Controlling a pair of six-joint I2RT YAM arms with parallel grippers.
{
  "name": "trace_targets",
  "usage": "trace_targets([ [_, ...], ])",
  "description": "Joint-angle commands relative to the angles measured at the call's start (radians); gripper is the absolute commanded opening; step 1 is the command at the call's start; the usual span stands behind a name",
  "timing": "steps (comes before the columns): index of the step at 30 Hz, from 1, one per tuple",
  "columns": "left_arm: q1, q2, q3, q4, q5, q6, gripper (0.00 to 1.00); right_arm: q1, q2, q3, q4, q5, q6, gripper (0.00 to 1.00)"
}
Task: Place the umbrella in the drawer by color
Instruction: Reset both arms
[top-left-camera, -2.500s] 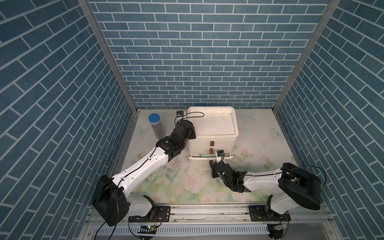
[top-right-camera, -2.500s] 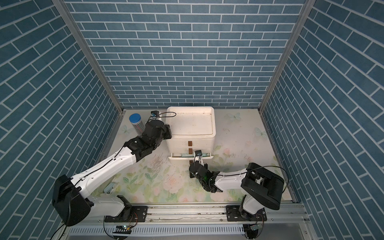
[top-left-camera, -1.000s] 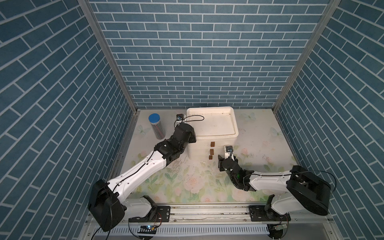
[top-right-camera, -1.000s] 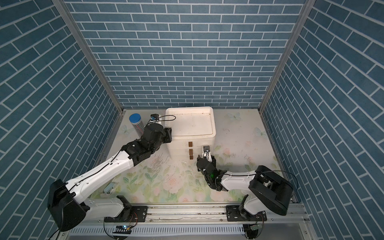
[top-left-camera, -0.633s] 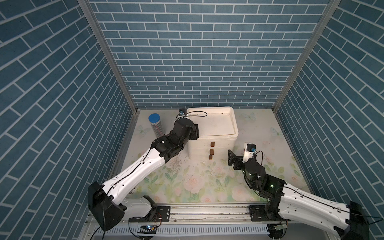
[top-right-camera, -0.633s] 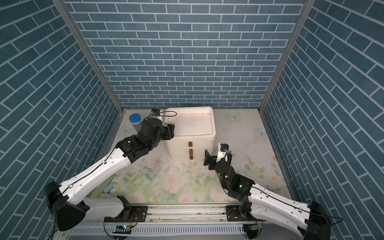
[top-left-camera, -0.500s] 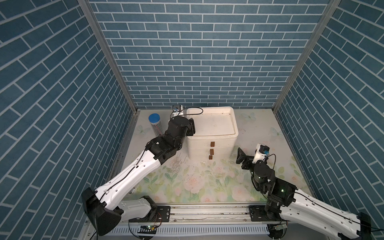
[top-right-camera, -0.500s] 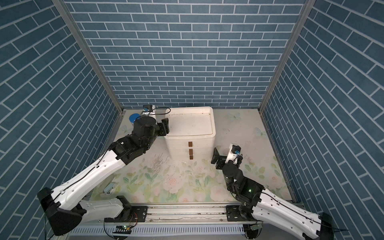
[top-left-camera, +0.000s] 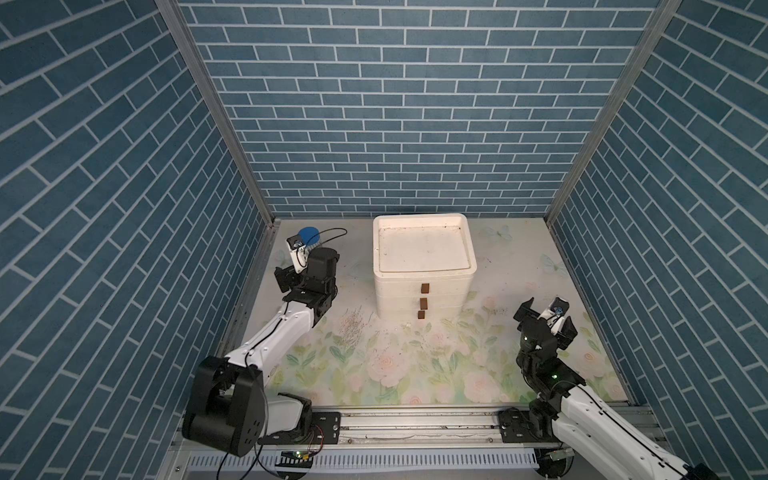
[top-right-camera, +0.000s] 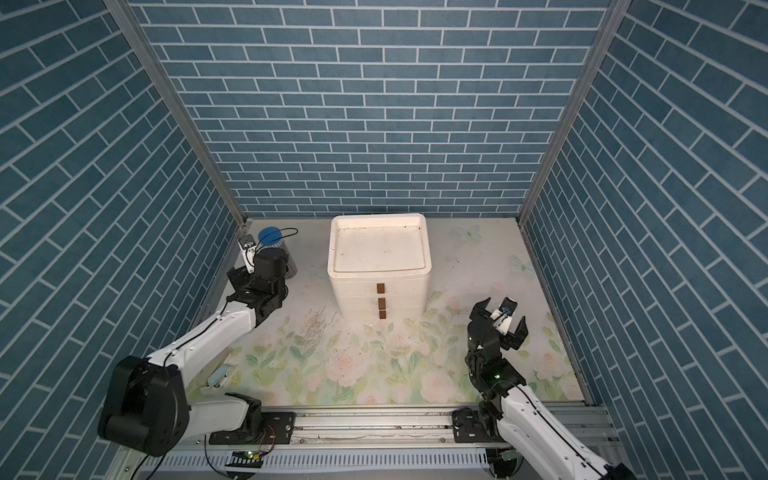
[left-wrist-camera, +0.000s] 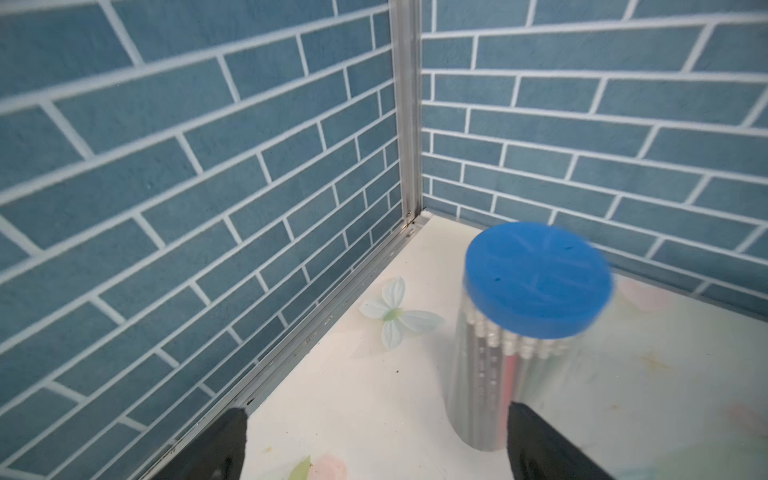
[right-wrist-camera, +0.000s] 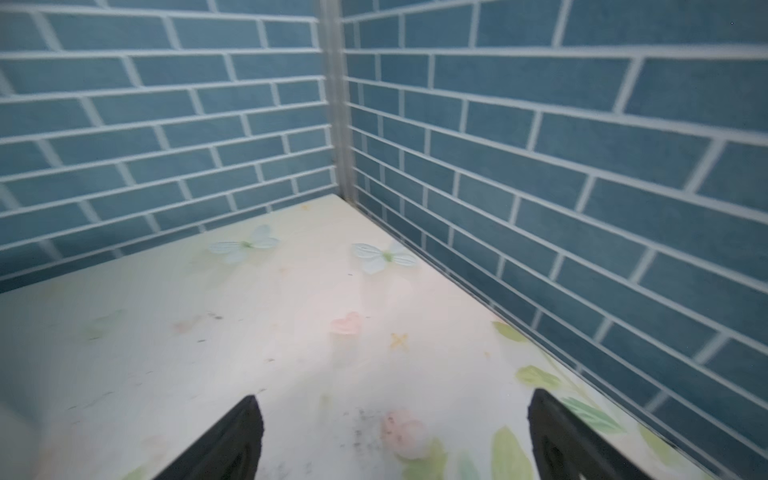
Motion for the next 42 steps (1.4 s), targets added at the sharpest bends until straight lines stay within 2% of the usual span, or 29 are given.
trace_targets([
  [1, 0.059, 0.008, -0.115, 0.257, 0.038, -0.026, 1.0, -0.127, 0.094, -0.019, 0.253, -0.069, -0.05, 1.0],
  [4, 0.09, 0.013, -0.213, 0.358, 0.065, -0.039, 1.0, -0.207, 0.279, -0.025, 0.378, -0.124, -0.094, 1.0],
  [7, 0.09, 0.024, -0.311, 0.497, 0.079, 0.035, 1.0, -0.246, 0.431, -0.028, 0.559, -0.266, -0.21, 1.0],
  [9, 0.09, 0.041, -0.359, 0.606, 0.11, 0.086, 1.0, -0.266, 0.489, -0.054, 0.743, -0.379, -0.272, 1.0],
  [15, 0.094, 0.103, -0.425, 0.866, 0.431, 0.315, 1.0, -0.359, 0.691, -0.066, 1.07, -0.723, -0.291, 1.0],
  [16, 0.093, 0.129, -0.462, 0.973, 0.465, 0.338, 1.0, -0.371, 0.756, -0.061, 1.124, -0.781, -0.293, 1.0],
  [18, 0.109, 0.131, -0.467, 0.962, 0.492, 0.325, 1.0, -0.373, 0.894, -0.064, 1.286, -0.87, -0.325, 1.0],
  [19, 0.122, 0.14, -0.468, 0.972, 0.501, 0.313, 1.0, -0.376, 0.856, -0.029, 1.155, -0.897, -0.331, 1.0],
  [20, 0.141, 0.135, -0.474, 0.971, 0.529, 0.296, 1.0, -0.38, 0.863, 0.005, 1.093, -0.922, -0.336, 1.0],
  [21, 0.163, 0.139, -0.494, 1.006, 0.565, 0.282, 1.0, -0.382, 0.885, 0.015, 1.114, -0.945, -0.34, 1.0],
  [22, 0.177, 0.154, -0.524, 1.06, 0.596, 0.28, 1.0, -0.384, 0.863, 0.048, 1.007, -0.951, -0.343, 1.0],
  [23, 0.173, 0.18, -0.549, 1.154, 0.592, 0.294, 1.0, -0.384, 0.884, 0.043, 1.057, -0.962, -0.345, 1.0],
  [24, 0.171, 0.156, -0.525, 1.057, 0.598, 0.287, 1.0, -0.384, 0.869, 0.05, 1.013, -0.962, -0.345, 1.0],
  [25, 0.172, 0.178, -0.545, 1.145, 0.591, 0.291, 1.0, -0.384, 0.88, 0.043, 1.048, -0.964, -0.346, 1.0],
  [26, 0.171, 0.161, -0.528, 1.075, 0.596, 0.288, 1.0, -0.384, 0.872, 0.051, 1.016, -0.955, -0.345, 1.0],
  [30, 0.172, 0.173, -0.541, 1.126, 0.592, 0.29, 1.0, -0.378, 0.874, 0.049, 1.024, -0.942, -0.35, 1.0],
  [31, 0.171, 0.16, -0.531, 1.083, 0.596, 0.288, 1.0, -0.377, 0.871, 0.047, 1.03, -0.94, -0.35, 1.0],
  [32, 0.171, 0.171, -0.541, 1.124, 0.592, 0.291, 1.0, -0.377, 0.873, 0.045, 1.032, -0.939, -0.35, 1.0],
  [33, 0.171, 0.161, -0.533, 1.084, 0.594, 0.289, 1.0, -0.377, 0.87, 0.047, 1.025, -0.94, -0.35, 1.0],
  [42, 0.171, 0.165, -0.536, 1.102, 0.594, 0.29, 1.0, -0.377, 0.872, 0.047, 1.028, -0.939, -0.351, 1.0],
])
